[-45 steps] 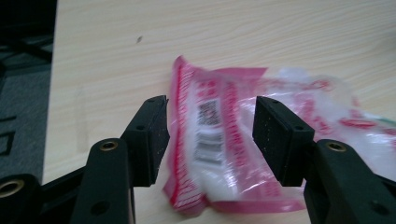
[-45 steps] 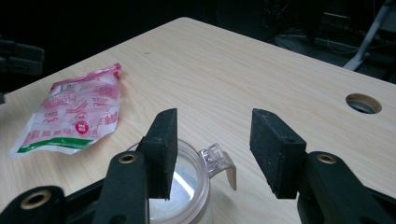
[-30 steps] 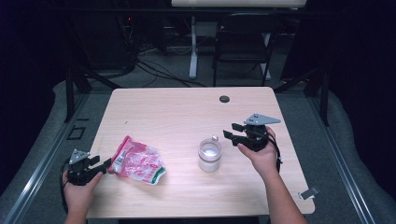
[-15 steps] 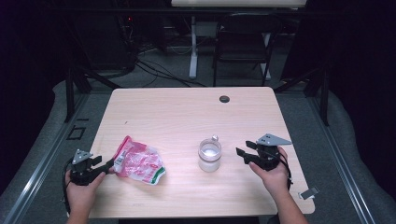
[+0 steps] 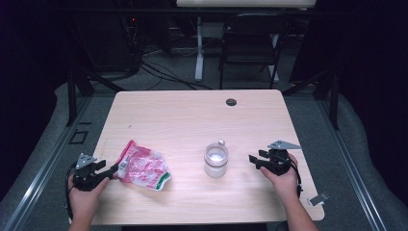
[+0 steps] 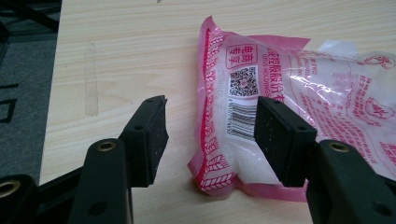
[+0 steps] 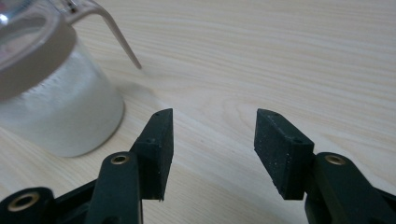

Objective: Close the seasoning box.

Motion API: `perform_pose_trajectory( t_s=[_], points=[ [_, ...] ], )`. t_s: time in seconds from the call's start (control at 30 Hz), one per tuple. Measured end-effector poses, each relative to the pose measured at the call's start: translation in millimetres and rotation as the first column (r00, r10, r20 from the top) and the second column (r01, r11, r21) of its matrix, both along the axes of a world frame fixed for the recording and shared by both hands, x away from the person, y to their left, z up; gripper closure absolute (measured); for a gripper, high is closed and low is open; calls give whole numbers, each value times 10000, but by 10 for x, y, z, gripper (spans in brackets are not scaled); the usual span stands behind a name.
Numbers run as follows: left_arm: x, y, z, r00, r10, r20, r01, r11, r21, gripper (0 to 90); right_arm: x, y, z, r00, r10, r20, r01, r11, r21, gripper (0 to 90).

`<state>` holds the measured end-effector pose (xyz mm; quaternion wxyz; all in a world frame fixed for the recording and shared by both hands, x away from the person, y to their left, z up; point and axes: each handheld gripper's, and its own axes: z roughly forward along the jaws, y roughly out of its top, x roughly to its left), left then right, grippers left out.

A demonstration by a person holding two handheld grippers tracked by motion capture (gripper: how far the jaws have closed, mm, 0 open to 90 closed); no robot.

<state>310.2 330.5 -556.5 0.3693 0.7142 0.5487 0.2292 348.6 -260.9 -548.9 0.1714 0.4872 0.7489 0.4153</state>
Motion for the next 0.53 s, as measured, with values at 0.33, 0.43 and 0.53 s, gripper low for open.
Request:
perform_pose_trajectory(
  t_s=[0.33, 0.43, 0.53],
  points=[
    [5, -3, -1, 10000, -47, -54, 47, 10000, -25, 441, 38, -4, -50, 9991, -3, -421, 17, 9994, 333, 474],
    [4, 0, 1, 10000, -17, -29, 17, 10000, -81, 441, 35, -17, -45, 9989, -96, -449, 113, 9993, 368, 476],
    [1, 15, 6, 10000, 17, 50, -16, 9998, -196, 447, 35, -41, -42, 9988, -175, -448, 197, 9986, 496, 486]
  ],
)
